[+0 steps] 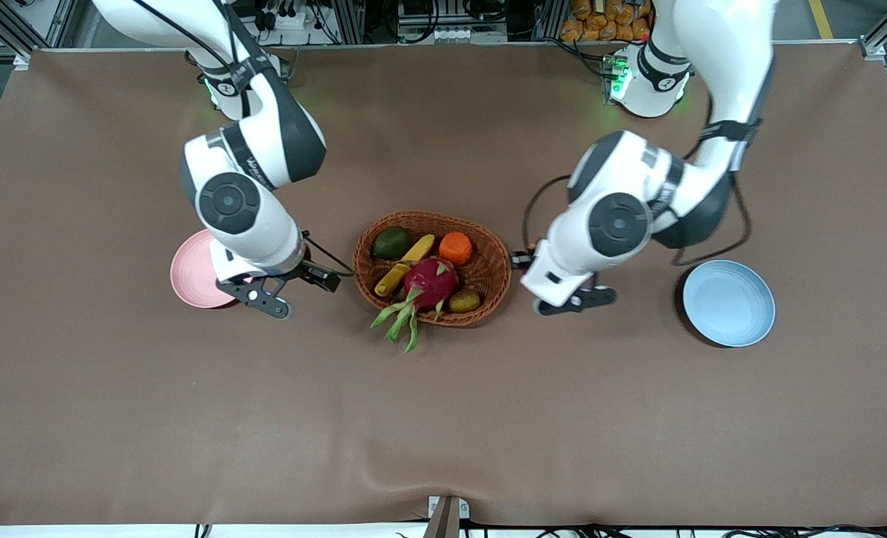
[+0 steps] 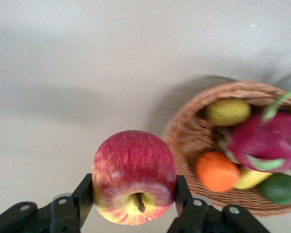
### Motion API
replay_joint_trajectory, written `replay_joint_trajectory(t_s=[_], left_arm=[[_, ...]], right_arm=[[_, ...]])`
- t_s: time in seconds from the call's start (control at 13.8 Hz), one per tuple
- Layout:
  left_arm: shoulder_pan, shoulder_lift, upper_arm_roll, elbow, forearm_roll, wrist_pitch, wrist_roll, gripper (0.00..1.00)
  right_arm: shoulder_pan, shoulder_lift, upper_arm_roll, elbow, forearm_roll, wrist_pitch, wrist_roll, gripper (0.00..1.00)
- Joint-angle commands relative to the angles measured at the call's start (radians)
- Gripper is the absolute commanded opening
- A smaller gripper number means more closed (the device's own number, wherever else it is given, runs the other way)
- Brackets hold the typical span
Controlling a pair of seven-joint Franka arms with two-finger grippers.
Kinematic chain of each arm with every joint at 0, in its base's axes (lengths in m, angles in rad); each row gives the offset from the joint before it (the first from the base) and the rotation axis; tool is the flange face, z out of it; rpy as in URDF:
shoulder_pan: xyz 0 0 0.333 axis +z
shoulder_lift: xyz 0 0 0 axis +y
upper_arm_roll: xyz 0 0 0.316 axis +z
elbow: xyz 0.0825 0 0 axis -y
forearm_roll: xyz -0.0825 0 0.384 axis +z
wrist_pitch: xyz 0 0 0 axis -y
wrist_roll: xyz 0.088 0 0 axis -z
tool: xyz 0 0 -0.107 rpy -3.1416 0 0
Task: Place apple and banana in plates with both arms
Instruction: 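Carry the apple to the blue plate while the right gripper reaches the basket, then lower the apple onto the blue plate while the right gripper grasps the banana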
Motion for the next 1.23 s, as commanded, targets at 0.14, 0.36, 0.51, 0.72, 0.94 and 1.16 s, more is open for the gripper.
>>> replay_joint_trajectory(t_s=[0.14, 0.36, 0.51, 0.72, 0.94, 1.16], left_arm=[[0.159, -0.095, -0.008, -0.148, 0.032, -0.008, 0.242, 0.29], [0.268, -0.141, -0.008, -0.231, 0.073, -0.003, 0.38, 0.29], [0.337, -0.146, -0.009, -0.261, 0.104, 0.003, 0.45, 0.31], [0.453, -0.139, -0.011, -0.316, 0.17, 0.099, 0.614, 0.32], [0.585, -0.103, -0.012, -0.399, 0.17, 0.265, 0.809, 0.32], [0.664, -0.036, -0.014, -0.406, 0.166, 0.328, 0.897, 0.32]], right_arm=[[0.048, 0.058, -0.007, 0.021, -0.001, 0.047, 0.123, 1.0], [0.065, 0.077, -0.009, 0.021, 0.0, 0.063, 0.171, 1.0], [0.068, 0.086, -0.007, 0.021, 0.001, 0.078, 0.191, 1.0], [0.09, 0.107, -0.007, 0.023, -0.001, 0.098, 0.235, 1.0], [0.094, 0.123, -0.007, 0.024, 0.003, 0.113, 0.238, 1.0], [0.098, 0.147, -0.007, 0.046, 0.001, 0.115, 0.274, 1.0]])
